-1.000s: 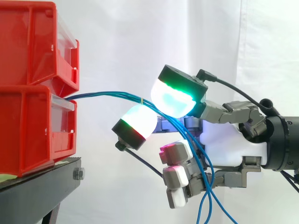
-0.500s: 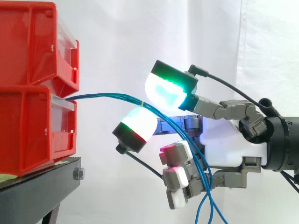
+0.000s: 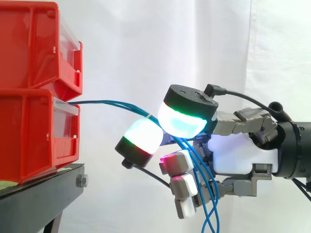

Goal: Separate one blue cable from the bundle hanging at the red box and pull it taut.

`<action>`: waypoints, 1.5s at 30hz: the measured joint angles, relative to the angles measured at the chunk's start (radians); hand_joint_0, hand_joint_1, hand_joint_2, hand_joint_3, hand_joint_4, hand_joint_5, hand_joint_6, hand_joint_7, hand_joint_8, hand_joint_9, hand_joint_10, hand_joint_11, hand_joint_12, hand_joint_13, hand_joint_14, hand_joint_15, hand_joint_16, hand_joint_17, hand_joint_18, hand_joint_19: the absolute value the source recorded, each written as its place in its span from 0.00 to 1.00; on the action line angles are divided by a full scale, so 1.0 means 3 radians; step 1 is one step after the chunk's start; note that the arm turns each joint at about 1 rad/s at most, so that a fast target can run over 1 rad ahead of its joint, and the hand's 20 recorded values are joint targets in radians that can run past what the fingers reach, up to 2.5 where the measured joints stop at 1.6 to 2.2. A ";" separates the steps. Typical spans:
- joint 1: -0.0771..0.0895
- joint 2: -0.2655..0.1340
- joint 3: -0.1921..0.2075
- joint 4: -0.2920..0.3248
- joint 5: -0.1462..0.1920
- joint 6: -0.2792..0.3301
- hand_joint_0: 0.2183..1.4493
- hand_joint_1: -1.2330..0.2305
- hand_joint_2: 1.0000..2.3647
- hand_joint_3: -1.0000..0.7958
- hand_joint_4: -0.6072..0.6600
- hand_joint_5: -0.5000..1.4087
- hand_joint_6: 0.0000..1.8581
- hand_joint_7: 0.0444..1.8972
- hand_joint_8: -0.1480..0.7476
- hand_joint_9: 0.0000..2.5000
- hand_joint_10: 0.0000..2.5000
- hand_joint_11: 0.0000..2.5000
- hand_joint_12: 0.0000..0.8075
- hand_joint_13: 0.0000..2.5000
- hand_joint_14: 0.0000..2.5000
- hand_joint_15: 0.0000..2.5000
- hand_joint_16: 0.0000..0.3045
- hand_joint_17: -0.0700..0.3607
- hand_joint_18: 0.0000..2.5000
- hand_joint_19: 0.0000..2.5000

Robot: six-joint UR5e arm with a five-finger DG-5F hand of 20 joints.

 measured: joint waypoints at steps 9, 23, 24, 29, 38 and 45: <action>0.0009 -0.0001 -0.0003 0.0003 0.0003 -0.0010 0.30 0.33 0.00 0.28 0.56 0.18 0.47 0.46 0.56 0.46 0.00 0.46 0.46 0.47 0.01 0.29 0.12 0.36 0.40 0.27; 0.0015 0.0001 -0.0003 -0.0015 0.0005 -0.0006 0.34 0.30 0.01 0.41 0.50 0.19 0.48 0.57 0.57 0.46 0.00 0.45 0.48 0.47 0.01 0.29 0.13 0.37 0.40 0.27; 0.0017 0.0001 -0.0003 -0.0014 0.0005 -0.0007 0.34 0.30 0.01 0.42 0.49 0.19 0.48 0.58 0.58 0.46 0.01 0.45 0.48 0.47 0.01 0.29 0.13 0.37 0.40 0.27; 0.0024 0.0001 -0.0003 -0.0016 0.0007 -0.0010 0.39 0.23 0.01 0.43 0.41 0.18 0.50 0.55 0.56 0.45 0.00 0.45 0.47 0.47 0.01 0.29 0.13 0.37 0.40 0.27; 0.0030 0.0000 -0.0006 -0.0021 0.0009 -0.0011 0.48 0.19 0.00 0.31 0.37 0.18 0.51 0.56 0.55 0.46 0.01 0.45 0.45 0.47 0.01 0.29 0.13 0.36 0.40 0.26; 0.0030 0.0000 -0.0007 -0.0017 0.0007 -0.0017 0.39 0.19 0.00 0.28 0.48 0.18 0.50 0.53 0.56 0.46 0.01 0.45 0.45 0.47 0.01 0.29 0.12 0.36 0.41 0.26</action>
